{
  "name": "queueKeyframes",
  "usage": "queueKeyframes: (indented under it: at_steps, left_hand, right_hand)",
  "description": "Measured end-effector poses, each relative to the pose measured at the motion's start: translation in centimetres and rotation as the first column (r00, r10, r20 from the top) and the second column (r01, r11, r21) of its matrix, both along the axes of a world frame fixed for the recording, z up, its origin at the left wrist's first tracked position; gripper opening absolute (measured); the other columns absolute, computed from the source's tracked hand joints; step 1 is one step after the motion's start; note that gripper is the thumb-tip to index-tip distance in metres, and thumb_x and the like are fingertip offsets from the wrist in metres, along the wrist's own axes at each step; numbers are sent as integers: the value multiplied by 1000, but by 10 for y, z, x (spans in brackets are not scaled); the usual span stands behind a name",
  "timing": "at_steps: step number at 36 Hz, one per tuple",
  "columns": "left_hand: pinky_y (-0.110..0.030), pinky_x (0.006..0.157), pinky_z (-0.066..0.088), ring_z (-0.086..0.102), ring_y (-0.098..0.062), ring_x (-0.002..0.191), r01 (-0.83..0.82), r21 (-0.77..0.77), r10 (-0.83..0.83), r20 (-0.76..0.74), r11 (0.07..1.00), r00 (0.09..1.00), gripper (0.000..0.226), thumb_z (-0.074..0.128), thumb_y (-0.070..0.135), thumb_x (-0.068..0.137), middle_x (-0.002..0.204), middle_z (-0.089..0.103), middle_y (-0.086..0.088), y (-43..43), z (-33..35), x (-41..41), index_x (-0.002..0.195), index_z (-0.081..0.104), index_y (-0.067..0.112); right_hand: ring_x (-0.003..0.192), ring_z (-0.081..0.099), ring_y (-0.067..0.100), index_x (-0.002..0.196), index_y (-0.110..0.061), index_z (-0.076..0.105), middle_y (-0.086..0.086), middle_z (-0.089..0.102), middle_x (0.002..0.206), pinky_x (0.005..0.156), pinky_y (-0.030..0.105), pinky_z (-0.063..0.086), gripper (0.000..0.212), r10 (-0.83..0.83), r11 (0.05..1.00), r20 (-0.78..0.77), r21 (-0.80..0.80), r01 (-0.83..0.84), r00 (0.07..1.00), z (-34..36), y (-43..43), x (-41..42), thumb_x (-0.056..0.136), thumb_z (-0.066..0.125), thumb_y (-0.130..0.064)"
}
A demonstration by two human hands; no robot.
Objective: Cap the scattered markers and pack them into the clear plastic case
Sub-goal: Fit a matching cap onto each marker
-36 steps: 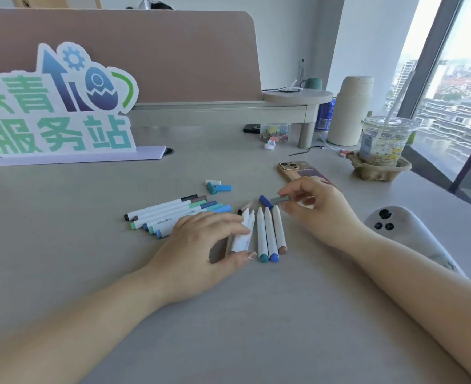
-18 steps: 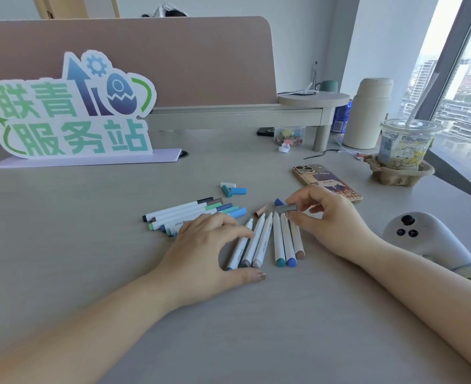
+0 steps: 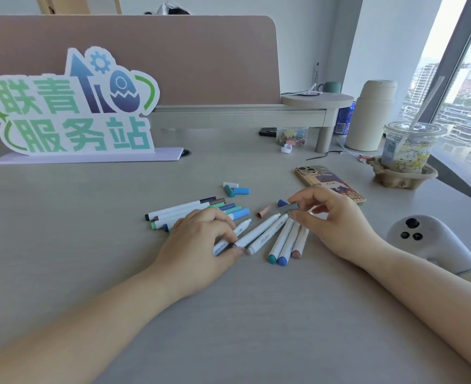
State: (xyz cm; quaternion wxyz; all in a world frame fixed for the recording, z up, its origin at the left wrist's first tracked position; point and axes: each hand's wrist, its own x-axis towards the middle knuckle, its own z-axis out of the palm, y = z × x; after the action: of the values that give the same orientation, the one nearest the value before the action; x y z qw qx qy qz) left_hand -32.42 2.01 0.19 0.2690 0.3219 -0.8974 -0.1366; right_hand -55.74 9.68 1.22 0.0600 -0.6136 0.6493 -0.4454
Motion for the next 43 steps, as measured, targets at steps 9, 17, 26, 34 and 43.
queueKeyframes:
  at_steps: [9, 17, 26, 34, 43]
  left_hand:
    - [-25, 81, 42, 54, 3, 94, -155, -62, 140, -199, 986, 970, 6, 61, 27, 90, 94, 64, 20, -3, 6, 5, 95, 63, 28]
    - [-16, 82, 43, 59, 1, 96, -90, 47, 101, -370, 995, 924, 9, 61, 27, 90, 90, 65, 17, -4, 6, 5, 98, 60, 30]
    - [-13, 73, 40, 58, -1, 92, -67, 57, 86, -457, 996, 885, 10, 59, 29, 91, 90, 65, 17, -2, 8, 5, 94, 55, 38]
    - [-5, 72, 36, 54, 7, 93, -49, 45, 65, -459, 998, 886, 22, 59, 20, 91, 89, 63, 18, 1, 11, 4, 93, 53, 41]
    - [-3, 74, 36, 55, 5, 95, -21, 39, 37, -446, 999, 894, 19, 59, 19, 92, 92, 66, 13, 1, 11, 5, 96, 55, 37]
  right_hand:
    - [96, 61, -2, 88, -26, 60, -18, 69, 101, 86, 13, 46, 19, 13, 999, 106, -43, -9, 994, 1, 5, 3, 83, 68, -10]
    - [88, 55, 3, 95, -17, 69, -15, 63, 90, 79, 15, 44, 17, -51, 997, -49, -52, 49, 997, 1, 3, 1, 83, 69, -28]
    - [75, 45, 8, 103, -17, 69, -16, 46, 76, 72, 26, 38, 31, -60, 996, -261, -78, 41, 963, -4, -3, -4, 86, 57, -39]
    - [86, 44, 12, 123, -20, 63, -11, 48, 82, 82, 28, 39, 43, -96, 994, -351, -88, 69, 931, -6, -4, -3, 87, 50, -40]
    - [87, 41, 9, 122, -24, 63, -10, 49, 86, 82, 24, 33, 42, -89, 994, -357, -94, 58, 930, -5, -2, -1, 86, 51, -42]
